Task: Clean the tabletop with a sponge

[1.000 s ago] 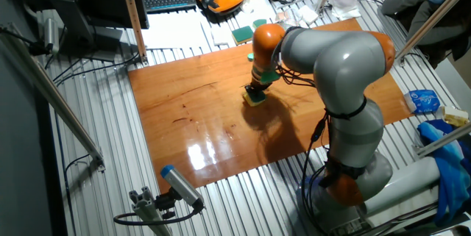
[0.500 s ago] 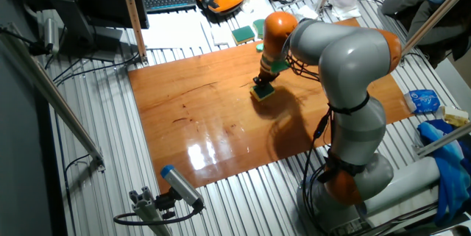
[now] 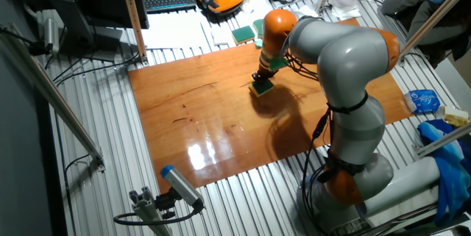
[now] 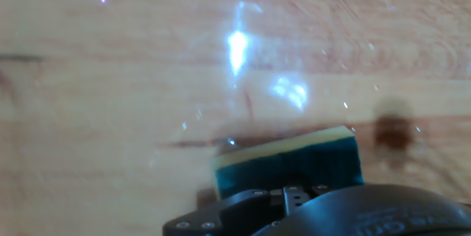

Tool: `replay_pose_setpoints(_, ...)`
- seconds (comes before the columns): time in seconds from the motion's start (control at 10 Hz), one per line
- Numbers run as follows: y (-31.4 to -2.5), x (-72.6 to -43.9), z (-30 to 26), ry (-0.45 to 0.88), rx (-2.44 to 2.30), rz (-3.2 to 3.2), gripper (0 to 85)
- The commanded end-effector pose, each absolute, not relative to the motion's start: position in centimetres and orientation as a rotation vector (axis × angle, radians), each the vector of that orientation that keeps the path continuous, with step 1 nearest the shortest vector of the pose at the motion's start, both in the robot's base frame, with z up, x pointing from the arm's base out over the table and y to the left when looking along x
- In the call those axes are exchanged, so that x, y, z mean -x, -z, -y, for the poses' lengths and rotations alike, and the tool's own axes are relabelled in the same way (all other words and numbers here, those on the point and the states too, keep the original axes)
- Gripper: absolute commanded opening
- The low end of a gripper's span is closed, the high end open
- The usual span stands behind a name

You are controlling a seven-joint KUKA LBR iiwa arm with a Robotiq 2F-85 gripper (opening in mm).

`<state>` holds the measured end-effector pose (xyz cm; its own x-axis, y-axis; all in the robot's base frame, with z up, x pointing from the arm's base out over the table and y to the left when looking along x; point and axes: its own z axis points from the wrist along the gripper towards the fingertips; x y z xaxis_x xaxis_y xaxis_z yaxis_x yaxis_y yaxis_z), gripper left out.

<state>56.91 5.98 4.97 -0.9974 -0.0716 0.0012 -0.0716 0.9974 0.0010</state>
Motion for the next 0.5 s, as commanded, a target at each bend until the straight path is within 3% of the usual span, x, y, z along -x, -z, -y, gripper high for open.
replay_pose_setpoints(0.0,-4.9,-57.3,-6.7,-0.002,-0.088,3.141,0.0)
replay_pose_setpoints(0.4,-4.8,-58.5,-9.9,-0.041,-0.001,3.153,0.0)
